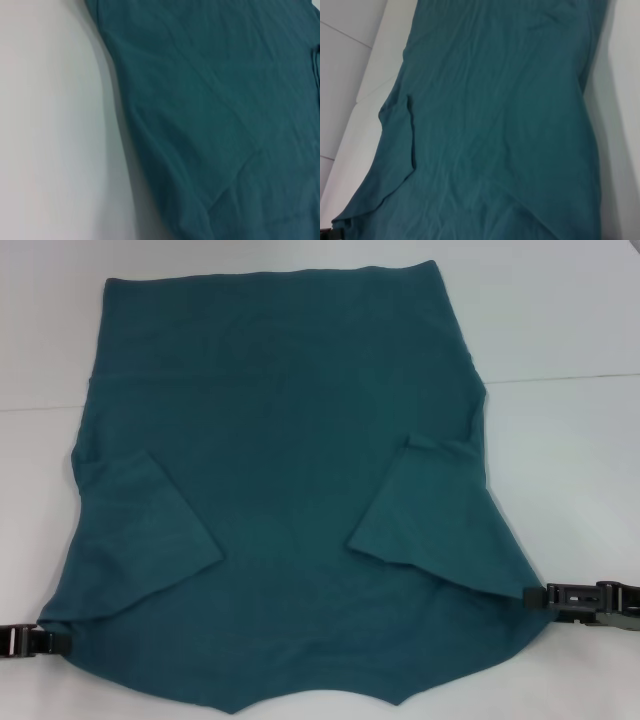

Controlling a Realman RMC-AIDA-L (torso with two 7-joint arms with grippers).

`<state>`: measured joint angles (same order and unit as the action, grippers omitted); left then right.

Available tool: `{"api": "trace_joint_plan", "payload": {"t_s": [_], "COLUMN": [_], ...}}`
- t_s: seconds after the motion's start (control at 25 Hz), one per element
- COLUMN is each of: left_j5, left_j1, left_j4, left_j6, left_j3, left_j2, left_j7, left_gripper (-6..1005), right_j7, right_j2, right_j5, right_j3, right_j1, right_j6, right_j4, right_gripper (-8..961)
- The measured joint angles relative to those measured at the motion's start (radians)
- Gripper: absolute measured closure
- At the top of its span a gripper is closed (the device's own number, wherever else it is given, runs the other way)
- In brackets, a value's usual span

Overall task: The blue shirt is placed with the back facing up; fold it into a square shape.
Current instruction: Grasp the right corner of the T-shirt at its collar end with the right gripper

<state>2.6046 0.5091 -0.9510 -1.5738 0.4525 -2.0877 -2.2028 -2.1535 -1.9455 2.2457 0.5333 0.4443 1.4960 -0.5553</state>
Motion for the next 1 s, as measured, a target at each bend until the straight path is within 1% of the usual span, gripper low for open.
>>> {"api": "trace_joint_plan", "payload": {"t_s": [0.2,0.44,0.64,0.84,1.0], "left_j5": [0.0,0.0,0.0,0.0,0.0], "left_j1": [0.002,0.004,0.007,0.012,0.012], "left_j4": [0.0,0.0,0.0,0.0,0.001], "left_j6": [0.0,0.0,0.0,0.0,0.009], "left_j3": [0.0,0.0,0.0,0.0,0.0], "left_j2": [0.001,0.003,0.004,0.005,0.005], "left_j7": [0.002,0.002,0.002,0.001,-0.001], "left_gripper": [994,993,993,993,993], "right_j7": [-0.001,-0.027,-0.032,-0.04,-0.042], "right_j2": [-0.005,-0.007,-0.016,-0.014,-0.012], "right_j5": [0.001,0.034,0.049,0.046,0.045], "right_j3": [0.006,0.043,0.04,0.035,0.034], "right_j1": [0.007,0.031,0.04,0.036,0.032], "right_j6": [-0.015,-0.042,-0.049,-0.057,-0.061], "right_j4": [0.006,0.024,0.016,0.014,0.013], "right_gripper": [134,183,385,625,786]}}
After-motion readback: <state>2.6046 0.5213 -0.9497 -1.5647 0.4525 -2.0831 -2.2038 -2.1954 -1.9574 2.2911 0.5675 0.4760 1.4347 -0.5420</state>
